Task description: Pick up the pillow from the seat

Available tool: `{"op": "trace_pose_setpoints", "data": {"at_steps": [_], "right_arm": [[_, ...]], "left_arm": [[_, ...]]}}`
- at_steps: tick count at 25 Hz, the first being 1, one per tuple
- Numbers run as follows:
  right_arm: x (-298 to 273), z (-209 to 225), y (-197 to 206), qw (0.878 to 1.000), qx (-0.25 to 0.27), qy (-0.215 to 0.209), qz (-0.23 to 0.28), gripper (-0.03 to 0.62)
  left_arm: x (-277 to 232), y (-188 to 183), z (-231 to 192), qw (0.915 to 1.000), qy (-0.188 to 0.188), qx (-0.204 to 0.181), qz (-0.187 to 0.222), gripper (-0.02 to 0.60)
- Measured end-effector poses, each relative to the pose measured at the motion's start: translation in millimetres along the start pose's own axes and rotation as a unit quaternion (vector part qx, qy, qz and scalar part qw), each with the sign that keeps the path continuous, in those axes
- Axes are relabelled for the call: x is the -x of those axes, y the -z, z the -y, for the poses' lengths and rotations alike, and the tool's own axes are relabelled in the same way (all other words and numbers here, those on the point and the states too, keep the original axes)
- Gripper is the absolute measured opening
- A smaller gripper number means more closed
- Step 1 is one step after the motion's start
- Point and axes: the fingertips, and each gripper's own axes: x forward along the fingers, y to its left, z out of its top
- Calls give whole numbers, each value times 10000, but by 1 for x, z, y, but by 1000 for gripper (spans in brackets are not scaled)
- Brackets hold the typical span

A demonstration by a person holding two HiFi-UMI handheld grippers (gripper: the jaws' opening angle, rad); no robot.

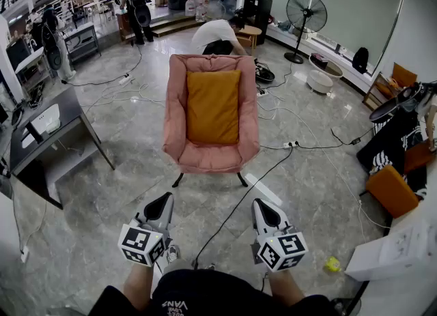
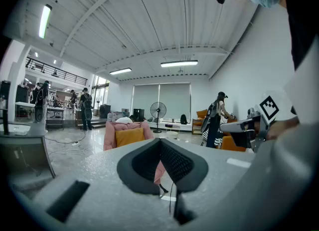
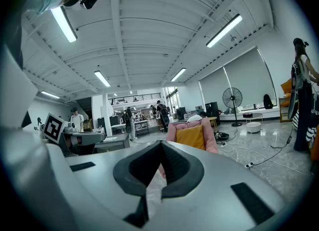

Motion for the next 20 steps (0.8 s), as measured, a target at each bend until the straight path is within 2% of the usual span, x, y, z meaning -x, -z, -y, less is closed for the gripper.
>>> {"op": "trace_pose_setpoints", "data": {"at_steps": [6,10,15,16,17,18,20], "right_arm": [[1,8,0,10000,-22,25,3,3],[-2,15,3,9997,-229,33,13,5],[-11,21,9,9991,-427,17,-62,5],[-15,22,11,9988,-481,-3,-83,25],[-20,22,12,9985,-535,-15,-116,145],[-26,23,13,9983,-571,-13,-150,218],[-41,25,12,9982,-583,23,-170,229]], "left_arm": [[-4,1,4,10000,35,10,-8,18],[-5,4,3,9999,84,69,60,20],[-15,12,1,9995,226,174,-104,36],[-20,14,-1,9992,267,263,-132,110],[-24,15,-3,9988,306,345,-163,238],[-29,16,-6,9985,336,398,-193,277],[-38,18,-16,9981,378,416,-245,286]]}}
